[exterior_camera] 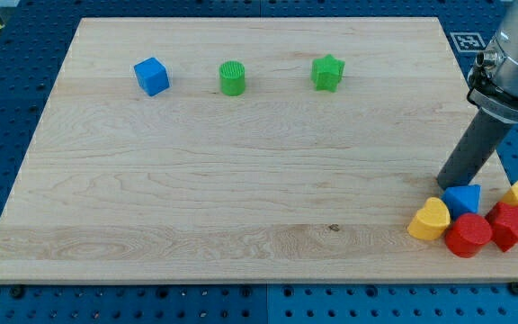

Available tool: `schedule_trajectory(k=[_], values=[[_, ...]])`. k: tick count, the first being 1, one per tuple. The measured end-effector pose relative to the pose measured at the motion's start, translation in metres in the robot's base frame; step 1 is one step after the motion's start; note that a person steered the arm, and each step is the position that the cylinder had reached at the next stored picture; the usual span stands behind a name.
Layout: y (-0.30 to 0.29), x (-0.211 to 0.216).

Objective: Push the green star into the yellow heart

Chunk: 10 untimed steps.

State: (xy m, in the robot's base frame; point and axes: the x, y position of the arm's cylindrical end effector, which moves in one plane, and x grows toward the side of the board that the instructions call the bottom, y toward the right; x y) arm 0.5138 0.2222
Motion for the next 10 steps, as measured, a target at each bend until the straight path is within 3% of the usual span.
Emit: schedule_trajectory(k=[2,4,5,7,9,10], values=[[-0.001,-0.121],[-0.056,-0.229],[-0.098,-0.221],[-0.103,-0.121],[-0.124,-0.213],[-0.158,-0.227]])
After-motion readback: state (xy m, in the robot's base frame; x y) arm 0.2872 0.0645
